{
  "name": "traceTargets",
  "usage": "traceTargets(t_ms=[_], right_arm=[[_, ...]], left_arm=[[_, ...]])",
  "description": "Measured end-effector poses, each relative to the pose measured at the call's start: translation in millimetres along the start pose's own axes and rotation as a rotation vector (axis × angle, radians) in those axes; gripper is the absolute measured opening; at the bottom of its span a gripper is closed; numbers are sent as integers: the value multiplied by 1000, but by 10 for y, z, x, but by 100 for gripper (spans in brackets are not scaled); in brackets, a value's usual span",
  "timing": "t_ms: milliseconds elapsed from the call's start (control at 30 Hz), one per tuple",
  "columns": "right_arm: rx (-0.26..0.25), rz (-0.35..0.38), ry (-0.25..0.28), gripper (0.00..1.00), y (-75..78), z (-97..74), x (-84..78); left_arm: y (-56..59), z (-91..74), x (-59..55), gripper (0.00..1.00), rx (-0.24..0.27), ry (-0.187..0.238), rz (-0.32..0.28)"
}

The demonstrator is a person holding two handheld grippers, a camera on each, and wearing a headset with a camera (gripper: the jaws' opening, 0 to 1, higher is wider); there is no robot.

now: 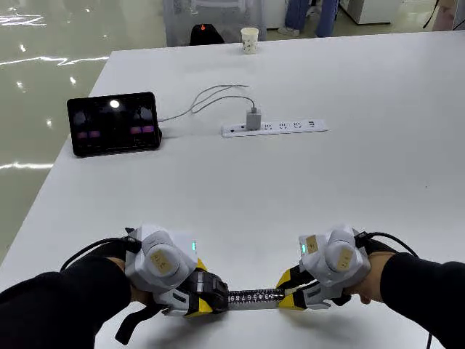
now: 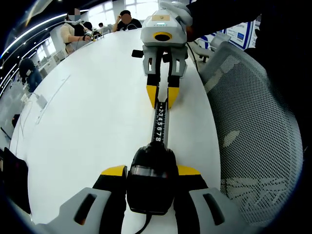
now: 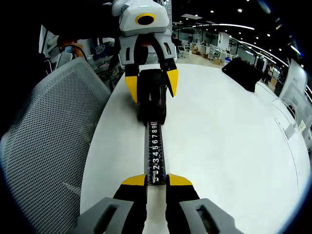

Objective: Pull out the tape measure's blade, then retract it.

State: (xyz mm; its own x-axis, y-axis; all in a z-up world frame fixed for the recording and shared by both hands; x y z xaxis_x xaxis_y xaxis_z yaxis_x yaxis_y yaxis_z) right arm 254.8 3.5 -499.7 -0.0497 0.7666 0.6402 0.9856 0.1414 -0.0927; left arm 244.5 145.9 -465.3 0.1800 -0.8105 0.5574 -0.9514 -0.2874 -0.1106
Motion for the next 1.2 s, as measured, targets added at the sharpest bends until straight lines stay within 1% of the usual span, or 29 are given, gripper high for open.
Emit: traceTargets(t_ms=[400,1200], right_arm=[[-4,-5,-6,10,-7,-44,-43],[-12,3,-23,10,-22,-219,-259]], left_arm=[[-4,-4,1,31,2,-4,2],[8,-5,-4,31,4,-6,0]])
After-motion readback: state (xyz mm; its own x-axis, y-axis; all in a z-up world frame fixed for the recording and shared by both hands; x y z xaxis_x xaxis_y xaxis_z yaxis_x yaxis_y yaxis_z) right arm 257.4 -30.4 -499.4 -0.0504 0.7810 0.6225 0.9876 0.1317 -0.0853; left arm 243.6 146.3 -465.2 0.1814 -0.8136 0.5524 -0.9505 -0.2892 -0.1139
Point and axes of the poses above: the centre of the closed fingertips' face, and the gripper's own axes: z roughly forward along the fingers, y roughly to its right, x roughly out of its top, the point moved 3 cm from there along -z, roughly backward along the fingers, and after that the axes turned 4 degrees about x, right-handed, at the moved point
